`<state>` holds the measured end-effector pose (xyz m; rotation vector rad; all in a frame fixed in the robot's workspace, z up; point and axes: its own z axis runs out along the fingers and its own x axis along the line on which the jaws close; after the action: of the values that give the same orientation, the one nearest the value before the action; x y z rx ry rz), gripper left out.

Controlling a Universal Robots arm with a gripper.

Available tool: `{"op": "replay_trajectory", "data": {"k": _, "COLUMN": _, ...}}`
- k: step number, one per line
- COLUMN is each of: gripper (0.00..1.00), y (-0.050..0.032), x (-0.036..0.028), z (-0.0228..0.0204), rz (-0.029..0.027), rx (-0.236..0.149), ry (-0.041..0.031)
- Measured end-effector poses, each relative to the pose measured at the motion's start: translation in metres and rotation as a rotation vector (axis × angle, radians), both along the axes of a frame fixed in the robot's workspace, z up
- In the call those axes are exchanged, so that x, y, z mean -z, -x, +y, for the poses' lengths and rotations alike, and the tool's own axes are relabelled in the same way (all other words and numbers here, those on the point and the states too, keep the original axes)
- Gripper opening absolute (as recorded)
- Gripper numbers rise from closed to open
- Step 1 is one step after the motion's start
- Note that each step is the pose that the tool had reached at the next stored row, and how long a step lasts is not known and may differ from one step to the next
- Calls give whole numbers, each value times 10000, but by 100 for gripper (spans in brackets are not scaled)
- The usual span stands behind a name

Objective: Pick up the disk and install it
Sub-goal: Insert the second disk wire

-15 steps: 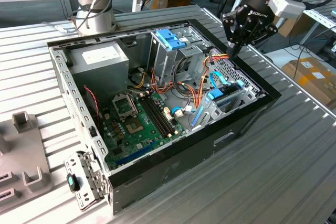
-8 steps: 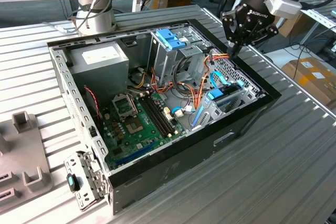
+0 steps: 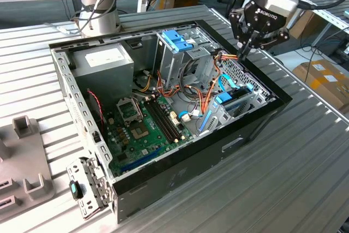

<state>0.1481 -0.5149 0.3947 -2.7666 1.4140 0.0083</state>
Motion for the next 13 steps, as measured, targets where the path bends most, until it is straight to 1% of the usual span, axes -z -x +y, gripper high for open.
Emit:
{"op": "replay_trajectory", "data": {"k": 2, "gripper": 16, "y": 0, "x": 0, "z": 0, "rz": 0, "rx": 375, "ry": 0}}
{"op": "replay_trajectory", "data": {"k": 6, "gripper": 16, "y": 0, "x": 2, "z": 0, "rz": 0, "rx": 1543, "ry": 0}}
{"op": "replay_trajectory", "data": {"k": 7, "gripper": 16, "y": 0, "x": 2, "z": 0, "rz": 0, "rx": 1790, "ry": -1}}
{"op": "replay_trajectory", "data": {"k": 9, "gripper": 16, "y": 0, "x": 3, "z": 0, "rz": 0, "rx": 2132, "ry": 0}}
{"op": "replay_trajectory", "data": {"k": 11, "gripper": 16, "y": 0, "x": 6, "z": 0, "rz": 0, "rx": 2705, "ry": -1}}
{"op": "replay_trajectory", "data": {"k": 12, "gripper": 16, "y": 0, "x": 6, "z": 0, "rz": 0, "rx": 2868, "ry": -1}}
{"op": "replay_trajectory", "data": {"k": 13, "gripper": 16, "y": 0, "x": 7, "z": 0, "rz": 0, "rx": 3148, "ry": 0}}
